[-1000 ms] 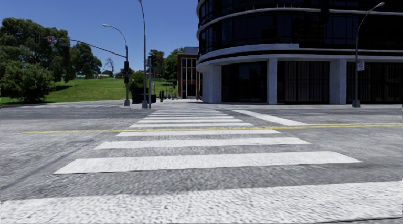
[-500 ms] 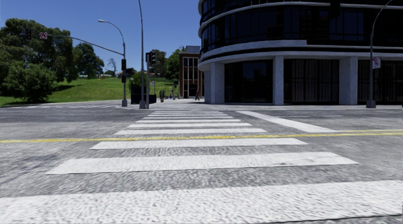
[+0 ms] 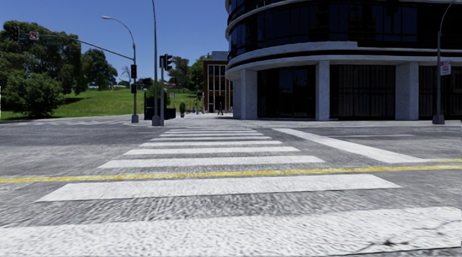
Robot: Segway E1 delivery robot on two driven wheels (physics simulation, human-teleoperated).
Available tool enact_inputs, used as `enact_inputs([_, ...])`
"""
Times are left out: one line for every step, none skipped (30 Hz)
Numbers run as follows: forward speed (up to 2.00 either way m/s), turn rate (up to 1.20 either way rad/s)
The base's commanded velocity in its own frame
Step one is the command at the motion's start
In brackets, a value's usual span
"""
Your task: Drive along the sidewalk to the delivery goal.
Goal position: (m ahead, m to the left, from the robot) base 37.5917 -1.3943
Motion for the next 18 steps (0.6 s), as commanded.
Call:
enact_inputs([2.00,0.00])
enact_inputs([2.00,0.00])
enact_inputs([2.00,0.08])
enact_inputs([2.00,0.19])
enact_inputs([2.00,0.22])
enact_inputs([2.00,0.22])
enact_inputs([2.00,0.22])
enact_inputs([2.00,0.22])
enact_inputs([2.00,0.22])
enact_inputs([2.00,0.22])
enact_inputs([2.00,0.22])
enact_inputs([2.00,0.22])
enact_inputs([2.00,0.22])
enact_inputs([2.00,0.22])
enact_inputs([2.00,0.22])
enact_inputs([2.00,0.22])
enact_inputs([2.00,0.22])
enact_inputs([2.00,0.22])
